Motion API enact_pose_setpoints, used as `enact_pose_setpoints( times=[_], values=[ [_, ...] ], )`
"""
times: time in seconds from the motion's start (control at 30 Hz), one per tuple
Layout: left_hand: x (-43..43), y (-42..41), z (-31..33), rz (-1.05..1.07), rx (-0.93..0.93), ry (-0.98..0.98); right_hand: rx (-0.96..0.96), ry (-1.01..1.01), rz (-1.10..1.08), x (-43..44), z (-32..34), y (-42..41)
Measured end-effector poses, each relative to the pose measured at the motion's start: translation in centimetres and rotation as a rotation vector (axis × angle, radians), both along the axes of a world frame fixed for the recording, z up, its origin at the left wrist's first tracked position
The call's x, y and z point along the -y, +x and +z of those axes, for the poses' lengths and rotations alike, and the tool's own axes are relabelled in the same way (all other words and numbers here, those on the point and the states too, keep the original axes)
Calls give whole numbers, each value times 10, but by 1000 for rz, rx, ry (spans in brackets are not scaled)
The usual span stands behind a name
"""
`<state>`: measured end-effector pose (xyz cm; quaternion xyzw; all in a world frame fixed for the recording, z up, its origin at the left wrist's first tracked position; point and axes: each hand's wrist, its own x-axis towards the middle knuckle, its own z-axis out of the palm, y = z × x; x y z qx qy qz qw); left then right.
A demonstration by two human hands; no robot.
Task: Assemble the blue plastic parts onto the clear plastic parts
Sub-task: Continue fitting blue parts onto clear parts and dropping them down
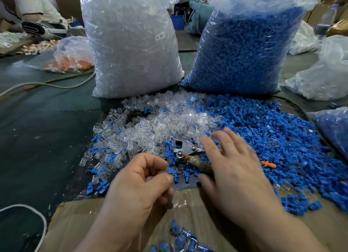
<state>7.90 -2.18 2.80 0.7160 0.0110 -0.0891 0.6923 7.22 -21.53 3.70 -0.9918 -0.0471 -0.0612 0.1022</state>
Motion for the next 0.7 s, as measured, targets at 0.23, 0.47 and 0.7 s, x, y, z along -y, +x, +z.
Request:
enact_pose_setpoints(
  times=[0.23, 0.47, 0.7],
  values=[
    [-2, 1, 4, 10, -15, -34, -50, -152, -30, 11, -4, 9],
    [-5, 2, 3, 0, 5, -22, -22, -77, -40, 12, 4, 10],
    [-14, 9, -2, 87, 53, -127, 30, 206, 112, 13, 23, -7]
  ],
)
